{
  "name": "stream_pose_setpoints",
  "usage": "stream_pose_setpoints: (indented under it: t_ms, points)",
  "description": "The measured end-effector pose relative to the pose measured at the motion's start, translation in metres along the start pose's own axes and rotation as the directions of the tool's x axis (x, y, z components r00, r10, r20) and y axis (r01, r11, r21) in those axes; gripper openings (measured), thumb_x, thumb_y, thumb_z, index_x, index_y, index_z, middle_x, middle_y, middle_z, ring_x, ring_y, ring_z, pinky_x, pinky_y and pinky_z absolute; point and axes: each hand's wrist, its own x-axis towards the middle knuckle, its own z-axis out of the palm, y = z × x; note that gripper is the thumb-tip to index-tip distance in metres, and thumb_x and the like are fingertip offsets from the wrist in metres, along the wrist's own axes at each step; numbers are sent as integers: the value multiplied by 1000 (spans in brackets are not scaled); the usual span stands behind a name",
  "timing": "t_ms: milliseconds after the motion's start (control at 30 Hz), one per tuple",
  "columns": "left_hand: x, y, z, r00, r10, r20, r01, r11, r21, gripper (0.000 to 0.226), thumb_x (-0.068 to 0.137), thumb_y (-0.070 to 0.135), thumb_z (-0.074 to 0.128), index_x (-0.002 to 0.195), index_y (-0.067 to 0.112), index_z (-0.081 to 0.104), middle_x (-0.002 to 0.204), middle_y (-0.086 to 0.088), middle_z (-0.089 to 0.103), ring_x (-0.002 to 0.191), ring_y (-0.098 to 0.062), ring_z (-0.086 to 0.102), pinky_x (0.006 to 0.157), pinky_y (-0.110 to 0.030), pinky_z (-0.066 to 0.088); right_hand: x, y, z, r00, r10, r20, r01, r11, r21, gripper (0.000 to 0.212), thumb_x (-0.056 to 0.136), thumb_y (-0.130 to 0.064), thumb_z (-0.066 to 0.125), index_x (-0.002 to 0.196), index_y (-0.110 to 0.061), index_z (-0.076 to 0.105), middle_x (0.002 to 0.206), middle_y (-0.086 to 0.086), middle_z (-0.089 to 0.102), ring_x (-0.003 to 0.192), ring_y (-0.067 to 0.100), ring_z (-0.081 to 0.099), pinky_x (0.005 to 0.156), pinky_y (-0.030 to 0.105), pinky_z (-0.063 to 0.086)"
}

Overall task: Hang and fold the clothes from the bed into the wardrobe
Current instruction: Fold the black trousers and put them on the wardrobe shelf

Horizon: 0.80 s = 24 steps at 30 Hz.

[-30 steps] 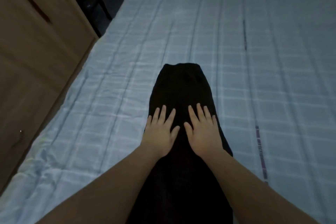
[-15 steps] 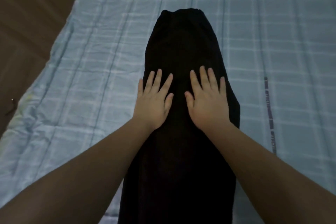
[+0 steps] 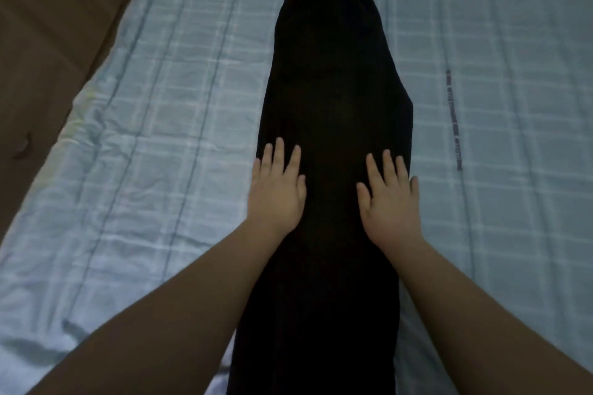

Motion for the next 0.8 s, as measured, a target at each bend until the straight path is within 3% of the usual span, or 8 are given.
stream_pose_setpoints:
  t_ms: [167, 233, 300, 367, 433, 600, 700, 800]
  points:
    - [-153, 25, 10, 987, 139, 78, -122, 975, -188, 60, 99, 37, 29, 155, 14, 25, 164, -15, 14, 151, -34, 10, 119, -49, 24, -132, -3, 25, 1000, 4, 12, -6, 991, 130, 60, 104, -34, 38, 158, -20, 18, 166, 11, 10, 153, 28, 6, 123, 50, 20]
    - [-203, 30, 16, 994, 53, 100, -7, 910, -415, 57, 100, 29, 35, 156, 18, 25, 166, -6, 0, 152, -23, 4, 122, -42, 22, -176, -11, 34, 997, 84, -3, -78, 948, 308, 61, 102, -26, 47, 157, -20, 21, 165, 10, 12, 152, 27, 11, 123, 49, 20]
    - [-233, 36, 8, 982, -92, 166, 178, 747, -640, 58, 101, 20, 46, 155, 27, 27, 165, 6, -9, 151, -9, 4, 120, -24, 19, -203, -23, 30, 969, 243, 39, -226, 814, 535, 62, 101, -19, 52, 156, -26, 26, 165, 4, 14, 151, 19, 16, 123, 42, 19]
    - [-238, 40, -7, 953, -198, 228, 301, 575, -761, 50, 98, 15, 54, 145, 30, 45, 163, 5, 12, 148, -9, 21, 111, -11, 21, -212, -28, 19, 909, 405, 94, -358, 644, 676, 59, 99, -15, 55, 152, -28, 35, 161, 2, 27, 147, 18, 28, 121, 39, 24]
    - [-230, 38, -19, 922, -254, 293, 383, 471, -795, 35, 97, 15, 58, 129, 29, 59, 148, 5, 41, 136, -10, 39, 101, -3, 24, -210, -26, 10, 867, 485, 115, -407, 555, 725, 54, 97, -13, 56, 147, -29, 42, 151, 2, 45, 137, 22, 44, 116, 43, 35]
    - [-227, 18, -24, 900, -208, 384, 435, 354, -828, 35, 98, 16, 58, 125, 37, 63, 129, 10, 58, 118, -7, 55, 107, -33, 45, -212, -20, -5, 891, 373, 258, -435, 540, 721, 52, 98, -12, 49, 140, -42, 50, 144, -4, 51, 120, 20, 59, 101, 44, 51]
    - [-237, 13, -35, 914, -138, 381, 405, 327, -854, 45, 98, 15, 58, 136, 38, 55, 135, 12, 53, 124, -4, 51, 112, -33, 41, -223, -18, -14, 906, 301, 297, -419, 542, 729, 49, 97, -6, 46, 125, -44, 59, 136, 0, 55, 99, 12, 64, 84, 34, 57]
    - [-241, 14, -60, 943, -102, 316, 332, 303, -893, 49, 98, 15, 59, 140, 39, 50, 139, 13, 50, 128, -1, 47, 114, -30, 37, -234, -22, -32, 919, 305, 248, -378, 510, 773, 51, 95, -3, 48, 123, -43, 60, 130, 0, 56, 96, 19, 66, 82, 38, 58]
